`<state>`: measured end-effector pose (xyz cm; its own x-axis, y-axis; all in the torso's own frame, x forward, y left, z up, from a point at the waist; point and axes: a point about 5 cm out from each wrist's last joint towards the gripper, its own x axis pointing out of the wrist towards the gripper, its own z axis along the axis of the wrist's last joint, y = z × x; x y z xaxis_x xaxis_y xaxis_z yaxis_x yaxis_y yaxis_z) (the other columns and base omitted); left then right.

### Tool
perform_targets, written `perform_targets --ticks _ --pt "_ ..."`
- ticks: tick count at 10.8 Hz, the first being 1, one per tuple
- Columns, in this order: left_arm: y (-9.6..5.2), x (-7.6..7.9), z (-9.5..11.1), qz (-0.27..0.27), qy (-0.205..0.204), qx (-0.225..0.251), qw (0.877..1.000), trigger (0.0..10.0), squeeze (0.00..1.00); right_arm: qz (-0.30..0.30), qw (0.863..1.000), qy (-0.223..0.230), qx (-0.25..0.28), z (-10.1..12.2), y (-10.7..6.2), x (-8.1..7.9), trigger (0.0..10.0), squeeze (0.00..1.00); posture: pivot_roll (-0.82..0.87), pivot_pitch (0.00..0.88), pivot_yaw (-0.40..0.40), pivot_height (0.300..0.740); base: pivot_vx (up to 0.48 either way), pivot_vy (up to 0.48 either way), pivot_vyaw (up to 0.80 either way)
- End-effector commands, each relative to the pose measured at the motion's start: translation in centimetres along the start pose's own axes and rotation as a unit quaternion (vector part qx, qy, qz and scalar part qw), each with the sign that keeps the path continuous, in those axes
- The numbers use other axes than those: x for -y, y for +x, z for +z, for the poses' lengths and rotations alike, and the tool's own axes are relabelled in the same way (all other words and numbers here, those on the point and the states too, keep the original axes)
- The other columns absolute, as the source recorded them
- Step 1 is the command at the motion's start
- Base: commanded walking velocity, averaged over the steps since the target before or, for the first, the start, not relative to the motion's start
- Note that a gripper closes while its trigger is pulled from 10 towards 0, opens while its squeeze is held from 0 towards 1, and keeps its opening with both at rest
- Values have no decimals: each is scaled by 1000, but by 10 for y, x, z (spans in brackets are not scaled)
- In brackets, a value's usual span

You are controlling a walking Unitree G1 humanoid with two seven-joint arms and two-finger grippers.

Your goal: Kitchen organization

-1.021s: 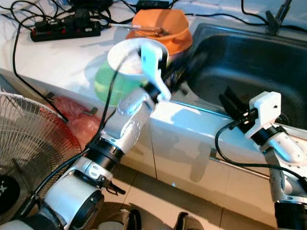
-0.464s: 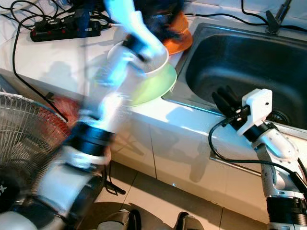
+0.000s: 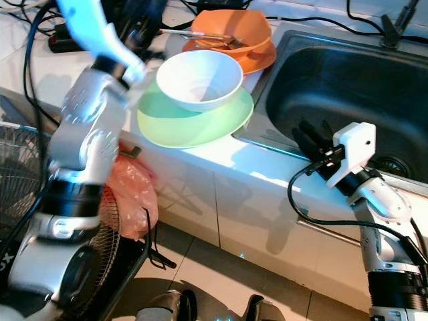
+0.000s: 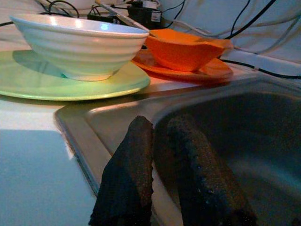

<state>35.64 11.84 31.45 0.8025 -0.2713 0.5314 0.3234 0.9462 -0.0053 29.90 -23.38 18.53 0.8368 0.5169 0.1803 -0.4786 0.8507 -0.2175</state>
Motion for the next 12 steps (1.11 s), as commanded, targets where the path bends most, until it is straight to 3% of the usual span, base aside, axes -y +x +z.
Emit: perform_targets --ticks 1,2,5,6,8,12 --pt "-4 -5 1 13 8 -4 1000 10000 1000 6 1000 -2 -4 -2 0 -1 10000 0 72 162 42 740 0 0 0" --pt "-11 -11 -7 36 6 -22 999 10000 1000 8 1000 -1 -6 -2 0 -1 10000 0 71 162 39 740 0 0 0" --pt "-16 -17 -13 50 6 -41 998 10000 1000 14 1000 2 -5 -4 2 -4 10000 0 66 149 39 740 0 0 0" --pt "-14 -20 -13 49 21 -56 997 10000 0 17 1000 2 -4 -4 3 -4 10000 0 67 146 39 740 0 0 0" --pt "-10 -33 -23 62 -2 -111 992 10000 0 23 1000 4 -3 -5 5 -6 10000 0 69 130 43 740 0 0 0" --pt "-6 -41 -29 44 -14 -163 986 10000 0 29 1000 8 1 -6 8 -10 10000 0 71 112 49 740 0 0 0"
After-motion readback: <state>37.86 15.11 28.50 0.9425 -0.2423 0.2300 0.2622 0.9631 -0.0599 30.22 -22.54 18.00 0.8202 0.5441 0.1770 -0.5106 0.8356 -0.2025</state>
